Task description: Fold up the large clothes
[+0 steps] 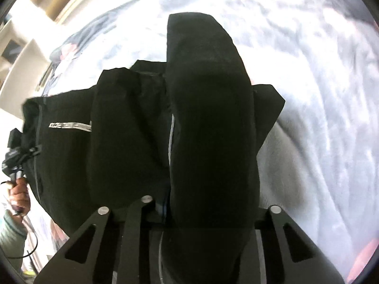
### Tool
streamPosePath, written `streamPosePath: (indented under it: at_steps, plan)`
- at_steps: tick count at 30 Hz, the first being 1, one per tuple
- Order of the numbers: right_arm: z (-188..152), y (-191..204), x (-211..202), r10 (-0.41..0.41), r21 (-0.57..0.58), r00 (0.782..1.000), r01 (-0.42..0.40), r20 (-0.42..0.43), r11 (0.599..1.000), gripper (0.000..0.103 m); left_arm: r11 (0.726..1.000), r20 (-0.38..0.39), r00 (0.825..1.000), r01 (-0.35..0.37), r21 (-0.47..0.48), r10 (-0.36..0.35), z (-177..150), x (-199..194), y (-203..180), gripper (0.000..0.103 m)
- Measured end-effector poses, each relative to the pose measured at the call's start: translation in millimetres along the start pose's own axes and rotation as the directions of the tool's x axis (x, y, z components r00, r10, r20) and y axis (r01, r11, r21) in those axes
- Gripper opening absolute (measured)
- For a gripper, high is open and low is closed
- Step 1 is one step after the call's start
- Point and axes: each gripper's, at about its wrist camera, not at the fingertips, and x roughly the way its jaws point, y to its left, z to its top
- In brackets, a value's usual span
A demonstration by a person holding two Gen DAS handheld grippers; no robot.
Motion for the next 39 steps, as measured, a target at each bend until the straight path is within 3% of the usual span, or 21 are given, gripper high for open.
streamPosePath:
  at_steps: [7, 11, 14, 19, 24, 29, 33, 35, 37, 39]
  plan:
    - [-19, 70, -68, -0.005, -0.086, 0.997, 0.011, 0.071, 0.996, 0.026, 0.990, 0.049, 0.997, 0.052, 0.132, -0.059, -61, -58, -66, 0.038]
    - [-39, 98, -109, 0.005, -0.109, 0.994, 0.007, 0.105, 0.994, 0.026, 0.981, 0.086, 0.994, 0.054, 0.188, -0.071, -89, -104, -83, 0.038]
    - [-58, 110, -132, 0.019, -0.124, 0.993, -0.004, 0.115, 0.992, 0.026, 0.976, 0.090, 0.994, 0.048, 0.213, -0.069, -104, -141, -72, 0.038]
    - [-91, 123, -138, 0.020, -0.093, 0.998, -0.015, 0.061, 0.996, 0.026, 0.984, 0.060, 0.998, 0.009, 0.179, -0.020, -136, -158, -51, 0.038]
    - [-126, 115, -109, 0.006, -0.036, 0.998, -0.008, -0.060, 0.999, 0.026, 0.994, 0.001, 0.998, -0.057, 0.095, 0.057, -154, -145, -7, 0.038]
    - [-150, 88, -59, -0.021, 0.075, 0.987, 0.034, -0.161, 0.997, 0.029, 0.981, -0.026, 0.981, -0.194, -0.020, 0.194, -159, -127, 58, 0.038]
    - [-156, 37, -58, -0.009, 0.265, 0.989, 0.047, -0.145, 0.963, 0.042, 0.965, -0.019, 0.986, -0.166, -0.204, 0.166, -155, -134, 107, 0.044]
    - [-162, 8, -68, 0.021, 0.360, 0.992, 0.024, -0.122, 0.933, 0.050, 0.957, -0.021, 0.981, -0.193, -0.215, 0.194, -156, -140, 113, 0.047]
    - [-168, -5, -77, 0.056, 0.408, 0.993, -0.007, -0.107, 0.913, 0.052, 0.951, -0.013, 0.970, -0.243, -0.192, 0.245, -157, -155, 110, 0.053]
    - [-177, -14, -90, 0.024, 0.404, 0.994, 0.022, -0.109, 0.915, 0.058, 0.948, 0.010, 0.961, -0.270, -0.170, 0.276, -156, -175, 109, 0.058]
